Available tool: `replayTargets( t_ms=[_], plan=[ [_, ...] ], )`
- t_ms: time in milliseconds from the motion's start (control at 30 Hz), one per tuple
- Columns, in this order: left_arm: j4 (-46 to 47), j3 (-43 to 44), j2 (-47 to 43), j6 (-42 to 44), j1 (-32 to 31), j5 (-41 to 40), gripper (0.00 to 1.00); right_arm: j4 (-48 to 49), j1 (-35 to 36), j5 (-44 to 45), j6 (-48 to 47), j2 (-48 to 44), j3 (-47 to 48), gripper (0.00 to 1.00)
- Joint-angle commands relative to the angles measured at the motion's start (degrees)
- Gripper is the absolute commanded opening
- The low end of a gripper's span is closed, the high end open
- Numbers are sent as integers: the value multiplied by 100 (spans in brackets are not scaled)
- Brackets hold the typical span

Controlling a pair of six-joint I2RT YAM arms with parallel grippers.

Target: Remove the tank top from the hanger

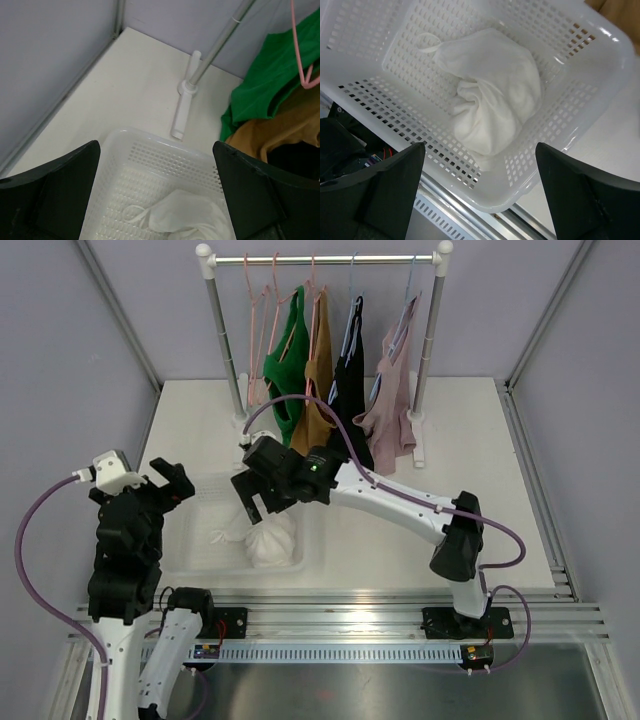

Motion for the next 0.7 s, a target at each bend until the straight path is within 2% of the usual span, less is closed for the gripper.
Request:
replayTargets(
  t_ms=[0, 33, 67, 233, 267, 333, 433, 567, 667],
  plan=[
    [468, 252, 487, -99, 18, 1113, 99, 162, 44, 641, -133, -1181, -125, 100],
    [416, 375, 646, -47, 18, 1750, 99, 232, 36, 755, -133, -1420, -327, 99],
    [354, 637, 795, 15, 18, 1983, 99, 415, 36, 956, -133, -1683, -799, 99],
    [204, 1456, 1473, -134, 10, 2485, 99, 918, 36, 1564, -45, -3527, -2269, 100],
    [257, 1605, 1656, -169, -8, 2791, 99, 953, 27, 1756, -19, -3749, -2637, 99],
    [380, 2070, 1885, -231, -60, 3082, 99, 901, 27, 2055, 69, -4268, -2929, 99],
    [389, 2844, 2588, -118, -367, 3067, 99, 664, 27, 2250, 218, -4778, -3308, 100],
    [240, 4099, 3563, 304, -1113, 2479, 99, 444, 10, 2373, 376, -5236, -3659, 99],
    [3, 5137, 4486, 542, -1238, 2328, 99, 330, 27, 2452, 465, -5552, -3861, 99]
  ],
)
